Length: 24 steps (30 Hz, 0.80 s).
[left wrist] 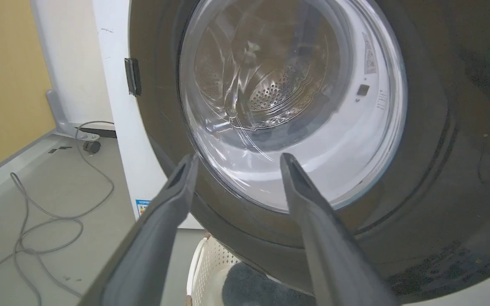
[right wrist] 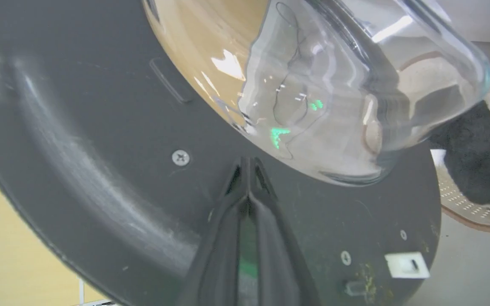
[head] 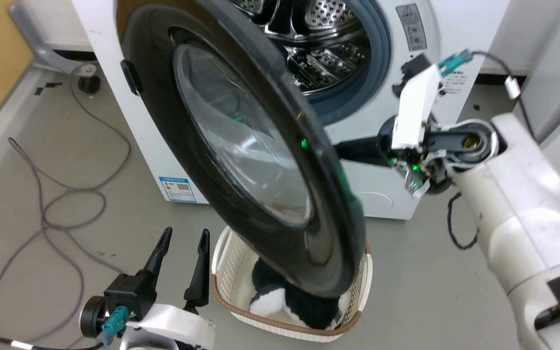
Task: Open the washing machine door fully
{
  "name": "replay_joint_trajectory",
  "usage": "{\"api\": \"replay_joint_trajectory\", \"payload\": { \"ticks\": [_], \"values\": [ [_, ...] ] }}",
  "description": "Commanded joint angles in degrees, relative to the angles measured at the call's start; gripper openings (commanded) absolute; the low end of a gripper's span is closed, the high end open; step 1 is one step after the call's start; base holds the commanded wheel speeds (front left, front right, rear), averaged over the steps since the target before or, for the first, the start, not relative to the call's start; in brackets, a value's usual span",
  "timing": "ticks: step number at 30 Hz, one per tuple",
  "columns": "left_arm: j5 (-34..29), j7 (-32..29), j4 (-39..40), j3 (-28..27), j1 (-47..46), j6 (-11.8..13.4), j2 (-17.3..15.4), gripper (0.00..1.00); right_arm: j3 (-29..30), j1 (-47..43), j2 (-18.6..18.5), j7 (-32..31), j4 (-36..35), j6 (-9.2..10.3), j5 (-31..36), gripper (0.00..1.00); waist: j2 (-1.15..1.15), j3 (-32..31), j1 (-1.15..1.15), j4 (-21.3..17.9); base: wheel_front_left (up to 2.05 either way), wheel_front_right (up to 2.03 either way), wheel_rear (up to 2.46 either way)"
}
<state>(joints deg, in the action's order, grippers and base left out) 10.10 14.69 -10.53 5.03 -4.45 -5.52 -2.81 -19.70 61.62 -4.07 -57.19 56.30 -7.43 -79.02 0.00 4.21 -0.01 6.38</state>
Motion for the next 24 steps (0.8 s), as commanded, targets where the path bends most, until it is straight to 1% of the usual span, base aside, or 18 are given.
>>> {"api": "replay_joint_trajectory", "payload": {
  "ticks": [1,5,12,17,19,20,21,22,24],
  "values": [
    [-0.3,0.3,-0.1,0.1,0.8,0.3,-0.1,1.0,-0.1,-2.1,0.7,-0.5,-1.0,-0.06,-1.0,0.0,0.0,-0.5,0.01,0.3,0.0,0.0,0.0],
    [-0.4,0.3,-0.3,0.2,1.4,0.4,-0.1,1.0,-0.8,-5.1,1.0,-1.7,-4.0,-0.06,-2.6,0.0,0.0,-1.0,0.01,0.5,0.0,0.0,0.0],
    [-0.4,0.3,-0.5,-0.1,1.6,0.6,-0.1,1.0,-3.6,-10.7,1.2,-3.3,-10.8,-0.06,-8.1,0.0,0.0,-1.3,0.01,0.6,0.0,0.0,0.0],
    [-0.3,0.3,-0.8,-0.4,1.7,0.8,-0.1,1.0,-5.5,-13.8,1.2,-2.0,-14.2,-0.06,-10.6,0.0,0.0,-1.6,0.01,0.3,0.0,0.0,0.0],
    [-0.3,0.3,-0.9,-0.5,1.9,0.9,-0.1,1.0,-5.0,-14.9,1.2,0.8,-15.7,-0.06,-10.9,0.0,0.0,-1.8,0.01,0.1,0.0,0.0,0.0],
    [-0.3,0.3,-1.0,-0.5,1.9,1.0,-0.1,1.0,-4.5,-15.5,1.2,3.0,-16.7,-0.06,-10.7,0.29,0.0,-1.8,0.01,0.1,0.0,0.0,0.0],
    [-0.2,0.3,-1.0,-0.5,2.0,1.0,-0.1,1.0,-4.0,-16.2,1.2,5.0,-18.0,-0.06,-10.4,0.83,0.0,-1.8,0.01,0.1,0.0,0.0,0.0],
    [-0.2,0.3,-1.0,-0.5,2.0,1.1,-0.1,1.0,-3.5,-17.3,1.2,6.5,-18.9,-0.06,-10.5,1.0,0.0,-1.9,0.01,0.0,0.0,0.0,0.0],
    [-0.1,0.3,-1.0,-0.5,2.0,1.2,-0.1,1.0,-2.8,-19.5,1.0,8.8,-21.3,-0.06,-10.3,1.0,0.0,-1.9,0.01,-0.1,0.0,0.0,0.0]
  ]
}}
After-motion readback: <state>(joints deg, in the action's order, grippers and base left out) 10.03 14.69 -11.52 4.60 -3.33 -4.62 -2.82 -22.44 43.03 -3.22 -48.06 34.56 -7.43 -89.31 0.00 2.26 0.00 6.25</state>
